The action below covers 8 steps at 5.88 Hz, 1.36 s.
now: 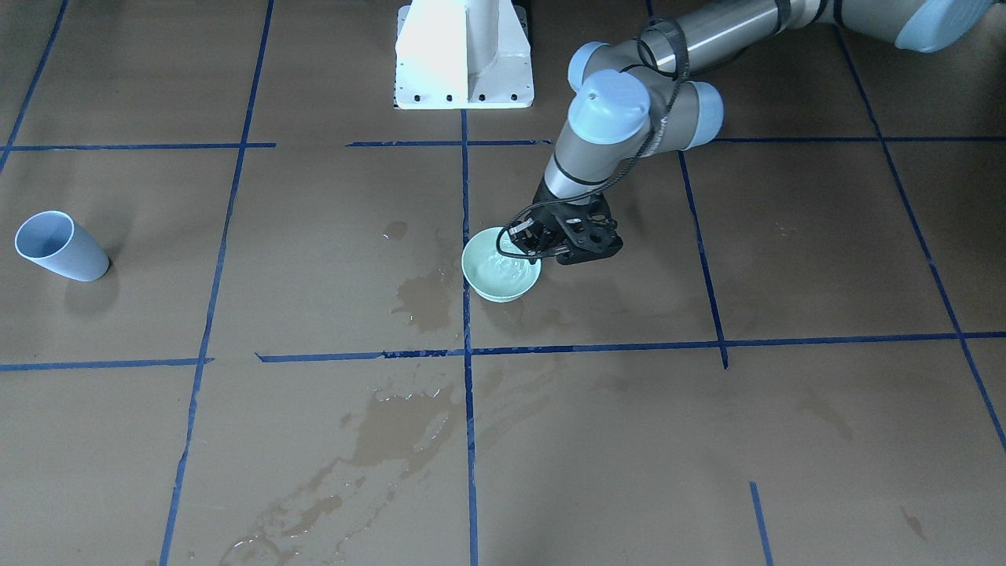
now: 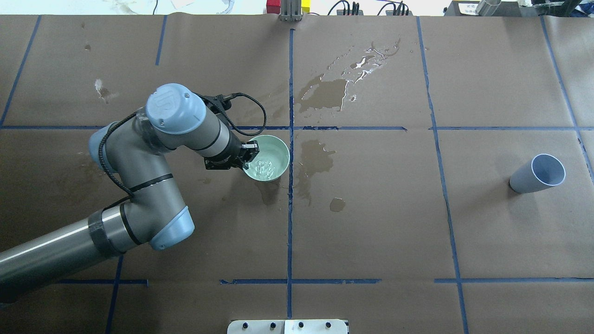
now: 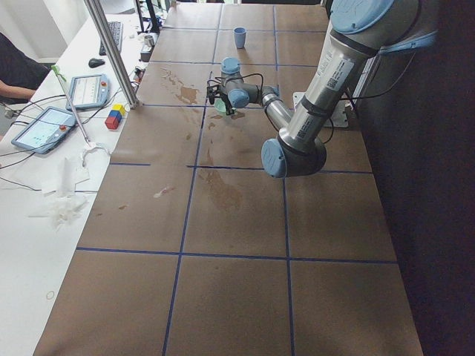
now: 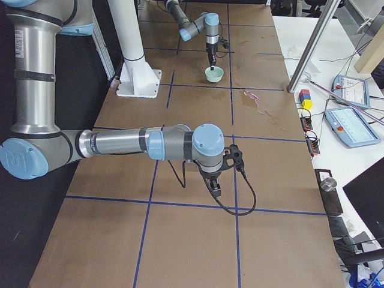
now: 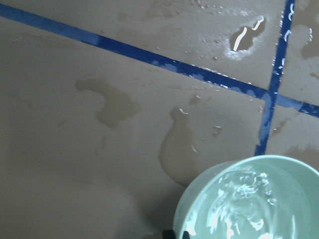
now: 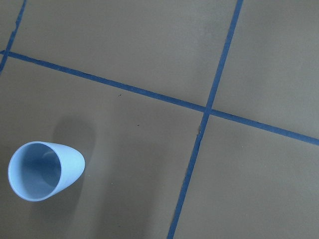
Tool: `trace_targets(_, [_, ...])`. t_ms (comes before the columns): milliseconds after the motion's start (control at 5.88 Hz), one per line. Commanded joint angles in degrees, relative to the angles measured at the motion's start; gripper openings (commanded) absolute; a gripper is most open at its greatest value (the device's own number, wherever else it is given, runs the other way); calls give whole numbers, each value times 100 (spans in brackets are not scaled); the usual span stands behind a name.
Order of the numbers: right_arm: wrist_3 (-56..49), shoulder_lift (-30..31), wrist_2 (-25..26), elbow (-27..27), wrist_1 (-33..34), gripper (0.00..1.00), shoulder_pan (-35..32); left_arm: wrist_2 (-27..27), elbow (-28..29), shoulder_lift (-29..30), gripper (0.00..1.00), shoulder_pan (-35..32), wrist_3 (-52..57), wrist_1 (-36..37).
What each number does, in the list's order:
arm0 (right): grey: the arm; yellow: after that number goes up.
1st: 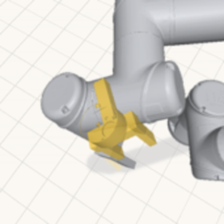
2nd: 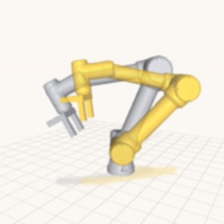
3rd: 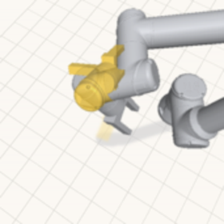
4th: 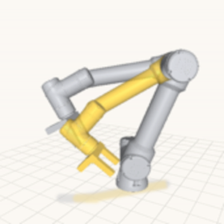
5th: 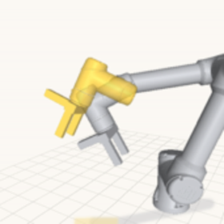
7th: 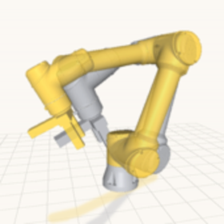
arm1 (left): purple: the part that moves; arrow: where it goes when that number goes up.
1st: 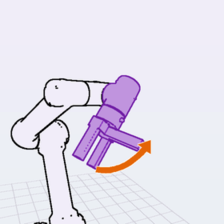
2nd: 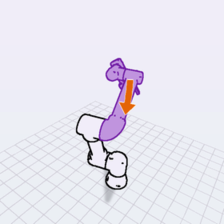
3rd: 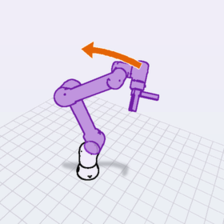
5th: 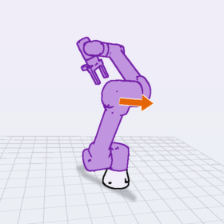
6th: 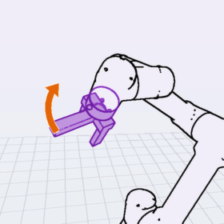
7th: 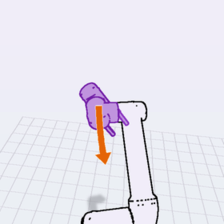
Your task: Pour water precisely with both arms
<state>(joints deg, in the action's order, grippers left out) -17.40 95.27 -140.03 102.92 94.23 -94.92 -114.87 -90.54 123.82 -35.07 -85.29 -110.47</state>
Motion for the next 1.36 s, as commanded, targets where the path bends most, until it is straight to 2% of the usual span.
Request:
trace_targets(0, [0, 1, 2, 9, -1, 100, 0, -639, -138, -540, 0, -472, 527, -220])
trace_targets(340, [-9, 9, 2, 9, -18, 100, 0, -992, -419, -1208, 0, -956, 1264, -229])
trace_targets(511, [0, 18, 2, 17, -18, 100, 0, -1055, -438, -1550, 0, -1106, 1356, -551])
trace_targets(681, [0, 27, 2, 52, -18, 100, 0, -1064, -394, -2006, 0, -1273, 1383, -1215])
trace_targets(1021, [0, 36, 2, 70, -18, 100, 0, -1677, -350, -2614, 0, -1843, 2274, -1450])
trace_targets(1191, [0, 140, 2, 175, -18, 100, 0, -1688, -341, -2930, 0, -2011, 2889, -1451])
